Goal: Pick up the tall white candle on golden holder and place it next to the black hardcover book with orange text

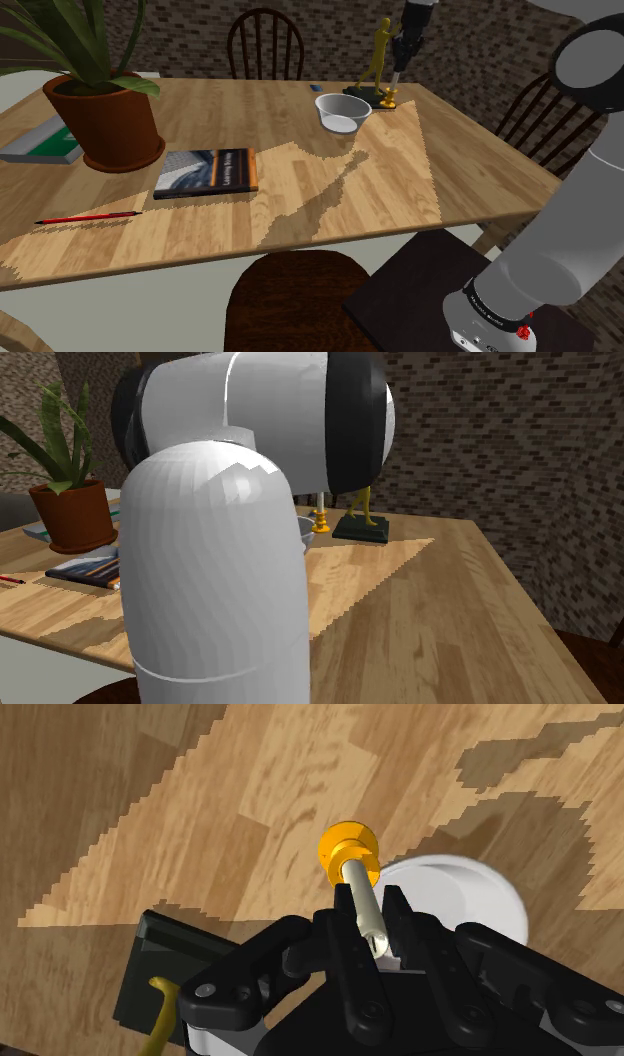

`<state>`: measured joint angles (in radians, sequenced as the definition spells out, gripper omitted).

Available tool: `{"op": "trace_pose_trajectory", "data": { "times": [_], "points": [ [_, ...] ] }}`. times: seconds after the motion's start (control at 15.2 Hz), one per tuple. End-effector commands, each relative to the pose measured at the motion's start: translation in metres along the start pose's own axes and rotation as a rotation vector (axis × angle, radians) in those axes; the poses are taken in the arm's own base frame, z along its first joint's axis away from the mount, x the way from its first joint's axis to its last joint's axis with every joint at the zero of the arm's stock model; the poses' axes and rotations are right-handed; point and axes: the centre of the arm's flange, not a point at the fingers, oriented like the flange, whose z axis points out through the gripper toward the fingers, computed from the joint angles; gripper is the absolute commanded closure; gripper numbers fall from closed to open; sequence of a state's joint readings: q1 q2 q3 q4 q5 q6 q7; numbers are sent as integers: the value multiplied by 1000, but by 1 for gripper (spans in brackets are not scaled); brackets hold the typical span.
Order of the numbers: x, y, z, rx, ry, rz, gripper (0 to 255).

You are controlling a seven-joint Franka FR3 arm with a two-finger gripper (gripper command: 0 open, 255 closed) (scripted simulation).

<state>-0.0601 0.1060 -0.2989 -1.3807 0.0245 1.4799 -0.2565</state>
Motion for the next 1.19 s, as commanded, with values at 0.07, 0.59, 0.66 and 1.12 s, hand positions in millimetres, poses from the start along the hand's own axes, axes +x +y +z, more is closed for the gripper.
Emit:
{"op": "trace_pose_trajectory", "data": {
  "times": [0.07, 0.59, 0.66, 1.12],
  "points": [
    [-13, -39, -11, -1, 0, 1, 255],
    [-42, -137, -35, -1, 0, 1, 255],
    [-46, -149, -38, -1, 0, 1, 255],
    [-72, -236, -59, -1, 0, 1, 255]
  ]
}}
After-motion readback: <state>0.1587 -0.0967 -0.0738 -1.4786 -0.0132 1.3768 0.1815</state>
